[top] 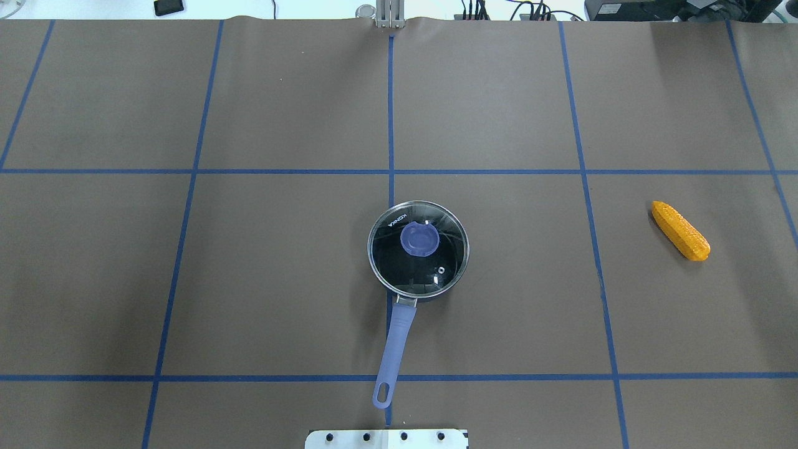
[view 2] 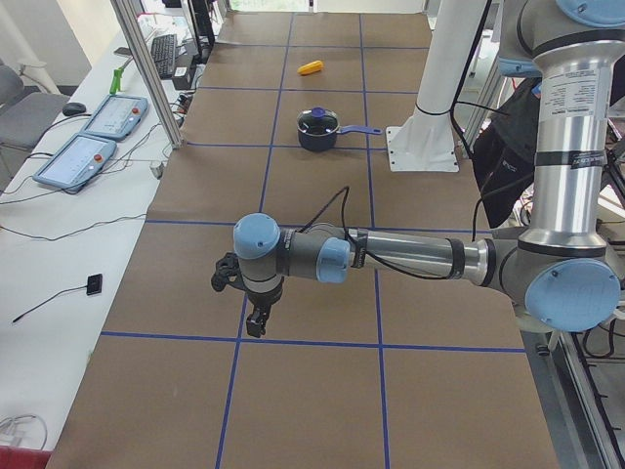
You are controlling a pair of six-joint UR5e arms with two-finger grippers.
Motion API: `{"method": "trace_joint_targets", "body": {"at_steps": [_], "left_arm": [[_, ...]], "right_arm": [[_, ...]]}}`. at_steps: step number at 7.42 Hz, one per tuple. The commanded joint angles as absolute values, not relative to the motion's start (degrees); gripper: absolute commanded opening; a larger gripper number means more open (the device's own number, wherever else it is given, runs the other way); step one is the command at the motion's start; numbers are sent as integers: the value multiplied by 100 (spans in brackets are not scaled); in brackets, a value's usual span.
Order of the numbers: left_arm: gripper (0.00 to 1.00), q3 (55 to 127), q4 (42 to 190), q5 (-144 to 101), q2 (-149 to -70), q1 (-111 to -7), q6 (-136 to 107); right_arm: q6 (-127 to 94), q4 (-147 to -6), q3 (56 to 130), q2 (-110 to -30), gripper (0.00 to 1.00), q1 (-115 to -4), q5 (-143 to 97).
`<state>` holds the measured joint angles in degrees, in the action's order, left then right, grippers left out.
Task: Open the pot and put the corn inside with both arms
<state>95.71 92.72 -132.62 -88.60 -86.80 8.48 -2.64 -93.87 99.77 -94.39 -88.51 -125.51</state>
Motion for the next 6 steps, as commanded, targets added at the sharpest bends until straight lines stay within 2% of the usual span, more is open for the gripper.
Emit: {"method": "trace_joint_targets", "body": {"at_steps": [1,3,6], "left_arm": [[99,9745,9229,-13263,-8851,-8666,835],[99,9965,9281,-13271,-8781,-8666,818],[99,10861,9849,-13272,-8833,-8474,817]], "right_arm": [[-264,-9387,9976,-9431,100,-8851,-12551],[-264,-9369,10019,-9396,100,-8851,-12551],[-246,-9369,10467,-9055,100,-8676,-12603]]}}
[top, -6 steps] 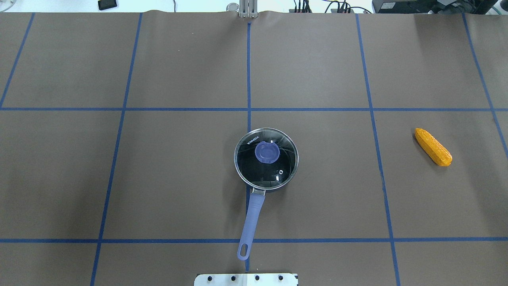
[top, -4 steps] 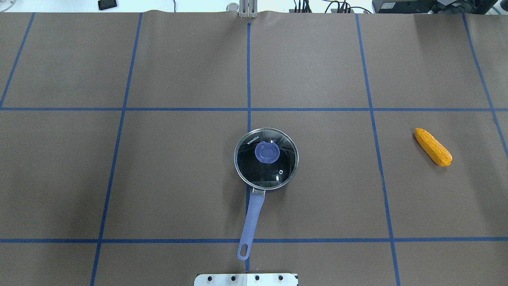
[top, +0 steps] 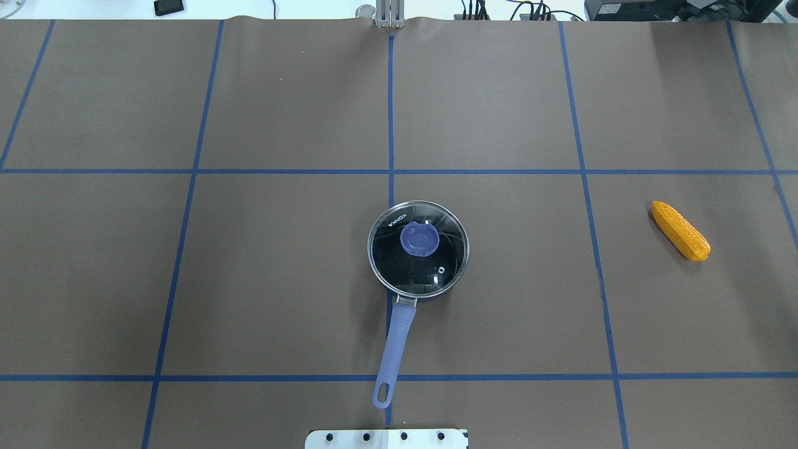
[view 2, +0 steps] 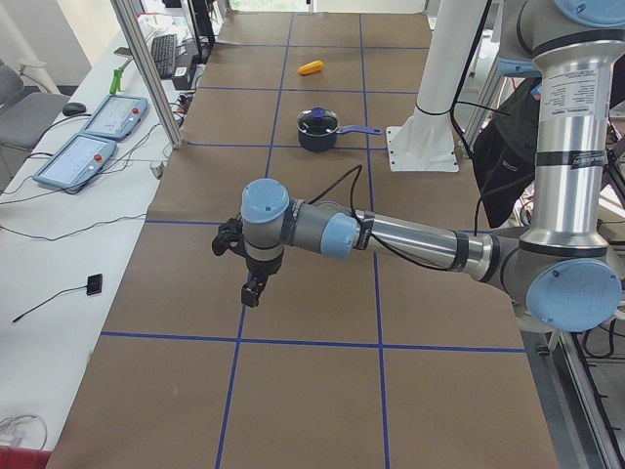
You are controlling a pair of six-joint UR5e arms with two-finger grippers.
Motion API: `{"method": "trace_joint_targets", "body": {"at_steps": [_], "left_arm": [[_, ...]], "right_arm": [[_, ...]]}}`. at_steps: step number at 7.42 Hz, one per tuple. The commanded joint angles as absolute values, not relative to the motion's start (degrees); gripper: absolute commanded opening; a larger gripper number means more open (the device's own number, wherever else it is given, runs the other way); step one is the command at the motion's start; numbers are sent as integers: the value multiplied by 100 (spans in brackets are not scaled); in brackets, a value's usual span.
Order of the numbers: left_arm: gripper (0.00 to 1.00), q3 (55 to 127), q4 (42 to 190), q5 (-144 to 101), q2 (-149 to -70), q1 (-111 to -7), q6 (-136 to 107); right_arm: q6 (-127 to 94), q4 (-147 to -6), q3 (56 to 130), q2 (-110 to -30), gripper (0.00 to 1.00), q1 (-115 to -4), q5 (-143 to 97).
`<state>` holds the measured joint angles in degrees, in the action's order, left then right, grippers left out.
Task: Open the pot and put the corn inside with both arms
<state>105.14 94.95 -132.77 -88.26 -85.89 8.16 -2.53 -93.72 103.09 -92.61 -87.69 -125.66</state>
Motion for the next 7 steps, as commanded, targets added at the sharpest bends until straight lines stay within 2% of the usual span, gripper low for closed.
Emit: {"method": "trace_joint_targets", "body": {"at_steps": [1,4,6,7], "left_arm": [[99,10672,10531,-13245,-9051,-8133,774],[99,10434,11283,-13789,-8992,-8130,835],[99,10564,11539,-13790,-9252,-7868,-833],[99,10686,11531,-13781,-9316,-7405,-1435]], "right_arm": [[-263,-9369,10450,-8774,100,-8623,-12604],[-263,-8942,10381,-8631,100,-8622,-12603],[-377,-8343,10231,-8657,100,-8561,-12612],[-561,-8323,10222,-8657,100,-8500,-12621]]}}
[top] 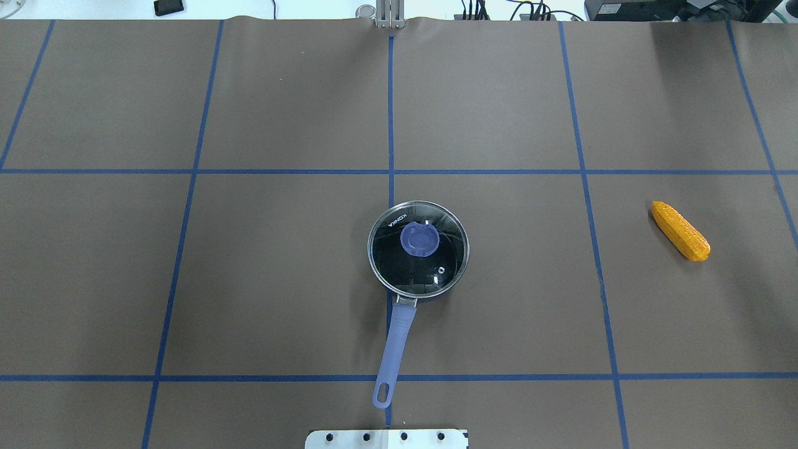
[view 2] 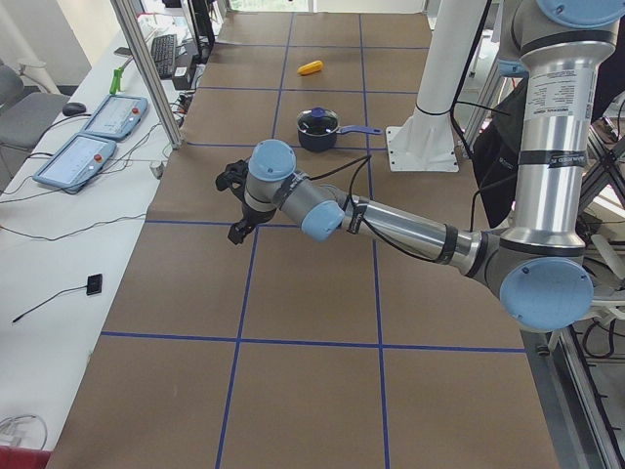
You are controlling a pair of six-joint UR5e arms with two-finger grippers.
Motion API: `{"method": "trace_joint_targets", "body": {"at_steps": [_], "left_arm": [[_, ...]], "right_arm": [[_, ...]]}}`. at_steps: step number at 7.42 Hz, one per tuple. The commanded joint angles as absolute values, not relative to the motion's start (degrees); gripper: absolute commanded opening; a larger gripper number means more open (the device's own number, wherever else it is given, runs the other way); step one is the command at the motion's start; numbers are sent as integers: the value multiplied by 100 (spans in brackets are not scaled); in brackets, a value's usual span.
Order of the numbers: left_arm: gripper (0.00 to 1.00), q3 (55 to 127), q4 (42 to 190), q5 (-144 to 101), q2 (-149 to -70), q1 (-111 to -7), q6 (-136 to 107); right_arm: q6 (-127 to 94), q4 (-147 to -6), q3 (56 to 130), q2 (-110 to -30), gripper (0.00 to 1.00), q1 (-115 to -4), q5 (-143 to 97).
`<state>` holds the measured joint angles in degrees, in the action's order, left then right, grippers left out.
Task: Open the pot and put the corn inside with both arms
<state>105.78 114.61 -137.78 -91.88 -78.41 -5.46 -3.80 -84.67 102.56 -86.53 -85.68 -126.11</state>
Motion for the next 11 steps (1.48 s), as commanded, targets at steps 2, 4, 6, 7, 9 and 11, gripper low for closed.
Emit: {"method": "trace_joint_targets", "body": {"at_steps": [2,4,6,7,9,11], "left_arm": [[99,10828,11487,-13056,-9701,-6526,-2702],[99,10819,10720,-12326,-10672,-5577,-3792],[99,10819,9236,-11423,-12034,-4410,-4698],[99,10819,8654,-11034,-12546,-3925,-5111],[99,10741,8307,-10943,-13216,-3351,-5823],[99,10278,7807,-10539,-13980,-2920,-6108]], "right_arm": [[-659,-8306,10222,-8657,100,-8464,-12612],[-659,-8314,10213,-8666,100,-8464,-12612],[-659,-8314,10213,-8692,100,-8464,-12612],[-659,-8314,10204,-8692,100,-8464,-12604],[-659,-8314,10204,-8692,100,-8464,-12604],[-659,-8306,10213,-8701,100,-8464,-12604]]}}
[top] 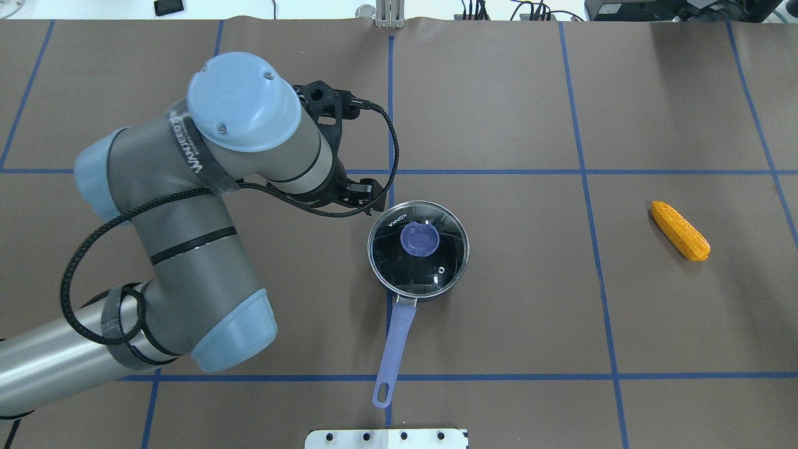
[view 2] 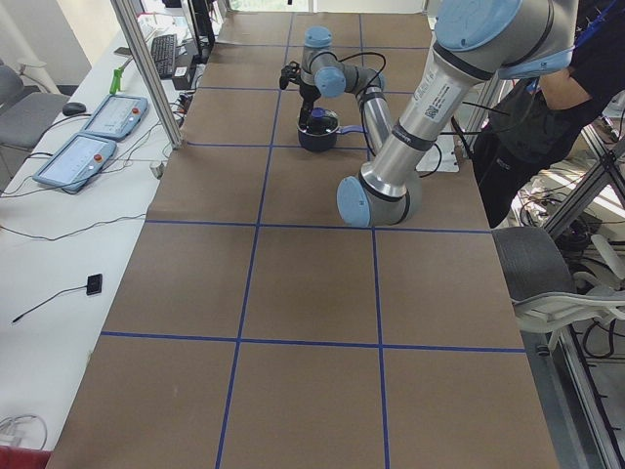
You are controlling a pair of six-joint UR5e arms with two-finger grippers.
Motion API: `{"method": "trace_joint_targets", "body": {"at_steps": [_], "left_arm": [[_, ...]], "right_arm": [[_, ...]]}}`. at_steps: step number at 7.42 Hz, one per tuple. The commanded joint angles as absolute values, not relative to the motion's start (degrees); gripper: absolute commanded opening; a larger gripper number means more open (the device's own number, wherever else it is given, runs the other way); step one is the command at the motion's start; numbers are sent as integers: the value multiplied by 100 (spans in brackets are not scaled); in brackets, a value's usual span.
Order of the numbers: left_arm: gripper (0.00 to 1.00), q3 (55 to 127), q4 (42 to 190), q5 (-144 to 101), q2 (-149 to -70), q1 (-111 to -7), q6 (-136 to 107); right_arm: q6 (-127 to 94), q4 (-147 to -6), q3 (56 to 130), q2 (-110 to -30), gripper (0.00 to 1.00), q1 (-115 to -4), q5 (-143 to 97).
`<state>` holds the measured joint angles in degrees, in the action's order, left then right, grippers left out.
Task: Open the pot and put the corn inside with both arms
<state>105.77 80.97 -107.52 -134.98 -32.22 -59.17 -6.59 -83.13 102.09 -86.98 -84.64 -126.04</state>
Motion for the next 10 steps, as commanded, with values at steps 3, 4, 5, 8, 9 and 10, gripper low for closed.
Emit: {"method": "trace_joint_targets", "body": {"at_steps": [3,4,5,8,9,10], "left_arm": [[99,9423,7822,-10433,-14581,-2734,-6854],[99,9265,7831,-10380,-14625,-2681,-6864],[99,9020,7883,-10380,-14738,-2672,-6856],[98,8912,7893,-10302,-14766,-2567,-6855],[98,8877,7953,-10092,-14748,-2497,-6864],[98,8773,8128,-10072,-14748,-2487,-6864]], "right_arm": [[-659,-8306,10204,-8701,100,-8455,-12612],[-659,-8306,10213,-8710,100,-8455,-12612],[-659,-8306,10213,-8710,100,-8438,-12612],[-650,-8306,10204,-8710,100,-8420,-12612],[-659,-8306,10204,-8710,100,-8411,-12612],[-659,-8306,10204,-8710,100,-8402,-12612]]}}
